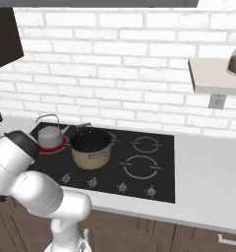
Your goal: Pick the kettle from the counter and place it on a stove burner. Then turn the burner on.
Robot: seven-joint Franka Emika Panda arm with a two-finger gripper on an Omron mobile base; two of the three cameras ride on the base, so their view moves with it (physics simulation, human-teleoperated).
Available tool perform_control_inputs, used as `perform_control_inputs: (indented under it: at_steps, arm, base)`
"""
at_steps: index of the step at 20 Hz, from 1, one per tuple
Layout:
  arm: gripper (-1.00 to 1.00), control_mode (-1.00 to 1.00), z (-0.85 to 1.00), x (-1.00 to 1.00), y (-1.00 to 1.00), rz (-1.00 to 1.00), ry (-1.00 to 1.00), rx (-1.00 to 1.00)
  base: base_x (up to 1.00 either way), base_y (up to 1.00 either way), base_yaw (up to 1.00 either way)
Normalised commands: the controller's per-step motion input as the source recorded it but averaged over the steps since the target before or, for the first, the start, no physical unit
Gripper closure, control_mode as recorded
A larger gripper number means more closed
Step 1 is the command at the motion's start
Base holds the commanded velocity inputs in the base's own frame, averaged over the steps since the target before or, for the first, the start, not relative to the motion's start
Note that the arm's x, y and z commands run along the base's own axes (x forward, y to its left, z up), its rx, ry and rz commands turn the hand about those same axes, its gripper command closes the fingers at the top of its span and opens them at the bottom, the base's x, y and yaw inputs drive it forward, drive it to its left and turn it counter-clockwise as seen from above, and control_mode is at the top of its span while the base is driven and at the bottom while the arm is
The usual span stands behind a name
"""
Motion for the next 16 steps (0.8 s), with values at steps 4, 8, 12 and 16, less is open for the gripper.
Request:
perform_control_inputs:
  at_steps: [4,8,12,16]
  arm:
    - [1.00,-1.00,-0.14,-0.07,0.00,0.50,-0.01,0.00]
    - [1.00,-1.00,-0.11,-0.06,0.00,0.51,0.00,0.00]
    - [1.00,-1.00,-0.04,-0.07,0.00,0.48,-0.05,-0.02]
    - [1.00,-1.00,0.00,-0.14,0.04,0.16,-0.01,-0.01]
  base:
    - [0.00,0.00,0.00]
    - [0.00,0.00,0.00]
    - [0.00,0.00,0.00]
    - [0.00,0.00,0.00]
